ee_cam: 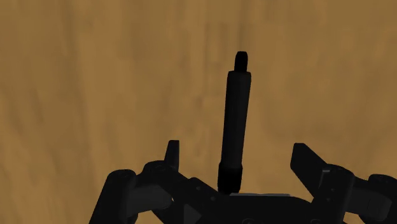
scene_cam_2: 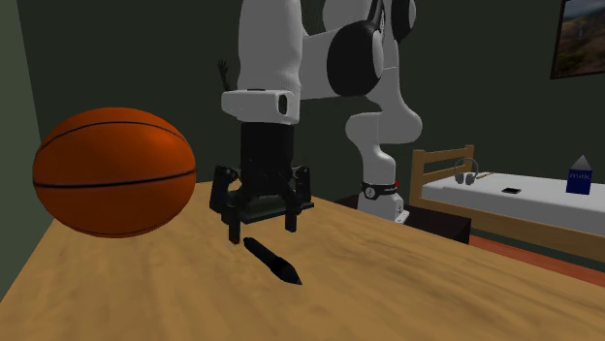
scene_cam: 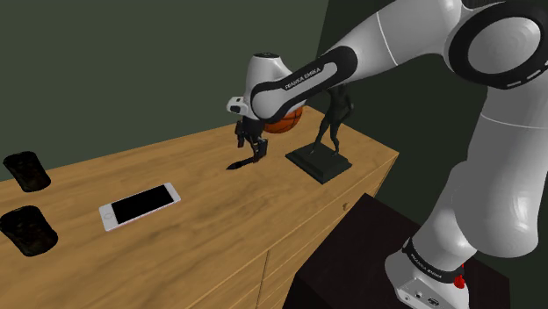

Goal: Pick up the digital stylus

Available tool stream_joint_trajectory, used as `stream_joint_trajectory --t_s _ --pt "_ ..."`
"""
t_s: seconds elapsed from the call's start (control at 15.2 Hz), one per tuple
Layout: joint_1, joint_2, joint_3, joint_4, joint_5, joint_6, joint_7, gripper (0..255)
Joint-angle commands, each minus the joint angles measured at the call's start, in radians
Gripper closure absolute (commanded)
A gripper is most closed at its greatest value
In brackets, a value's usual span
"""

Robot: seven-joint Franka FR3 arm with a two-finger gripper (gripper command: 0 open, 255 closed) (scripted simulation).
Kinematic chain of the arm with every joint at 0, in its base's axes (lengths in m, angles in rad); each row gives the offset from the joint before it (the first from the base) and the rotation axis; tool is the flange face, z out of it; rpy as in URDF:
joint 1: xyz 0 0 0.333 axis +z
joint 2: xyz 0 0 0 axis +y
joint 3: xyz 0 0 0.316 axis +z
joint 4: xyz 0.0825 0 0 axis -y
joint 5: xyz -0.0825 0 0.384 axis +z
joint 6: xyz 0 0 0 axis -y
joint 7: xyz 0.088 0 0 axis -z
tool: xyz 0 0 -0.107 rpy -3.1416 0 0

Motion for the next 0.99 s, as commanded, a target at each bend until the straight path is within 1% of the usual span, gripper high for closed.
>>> stream_joint_trajectory --t_s 0.0,0.2,0.33,0.4,0.92 --pt "0.001 0.015 0.002 -0.01 0.001 0.026 -0.004 0" --pt "0.0 0.04 0.003 -0.019 0.003 0.06 -0.005 0" --pt "0.0 0.045 0.003 -0.02 0.003 0.067 -0.006 0" --pt "0.0 0.045 0.003 -0.021 0.003 0.067 -0.006 255" --pt "0.0 0.046 0.003 -0.018 0.003 0.065 -0.006 255"
